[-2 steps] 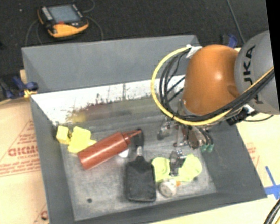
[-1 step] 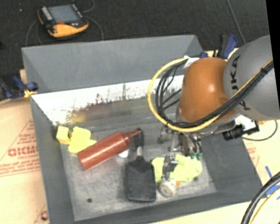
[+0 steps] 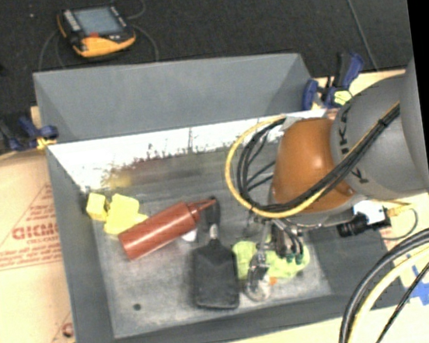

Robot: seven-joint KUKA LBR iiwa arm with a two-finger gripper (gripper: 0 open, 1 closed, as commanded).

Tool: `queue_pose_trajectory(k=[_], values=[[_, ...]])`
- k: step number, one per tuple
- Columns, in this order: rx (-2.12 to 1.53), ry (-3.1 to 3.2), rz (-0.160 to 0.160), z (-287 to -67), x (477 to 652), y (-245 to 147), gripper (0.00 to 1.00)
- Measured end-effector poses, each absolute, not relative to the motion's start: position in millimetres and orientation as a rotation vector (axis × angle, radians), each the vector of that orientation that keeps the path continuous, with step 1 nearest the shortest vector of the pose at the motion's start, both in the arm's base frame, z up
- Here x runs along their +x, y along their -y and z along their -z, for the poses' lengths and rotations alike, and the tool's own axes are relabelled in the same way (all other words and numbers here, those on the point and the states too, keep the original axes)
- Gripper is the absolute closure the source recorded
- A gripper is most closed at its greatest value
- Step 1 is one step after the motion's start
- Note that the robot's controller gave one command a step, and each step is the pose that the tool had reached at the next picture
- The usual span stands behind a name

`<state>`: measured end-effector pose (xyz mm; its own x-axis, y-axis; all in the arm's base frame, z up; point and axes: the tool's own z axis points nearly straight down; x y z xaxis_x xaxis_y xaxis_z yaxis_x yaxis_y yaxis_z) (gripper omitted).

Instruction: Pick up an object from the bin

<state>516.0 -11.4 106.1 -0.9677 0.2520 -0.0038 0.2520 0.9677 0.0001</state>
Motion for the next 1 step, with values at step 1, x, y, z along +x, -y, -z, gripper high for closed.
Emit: queue_pose_trajectory(k=[1], values=[[0.379,-3.116,-0.002,-83.8,521.2,13.3,0.0]])
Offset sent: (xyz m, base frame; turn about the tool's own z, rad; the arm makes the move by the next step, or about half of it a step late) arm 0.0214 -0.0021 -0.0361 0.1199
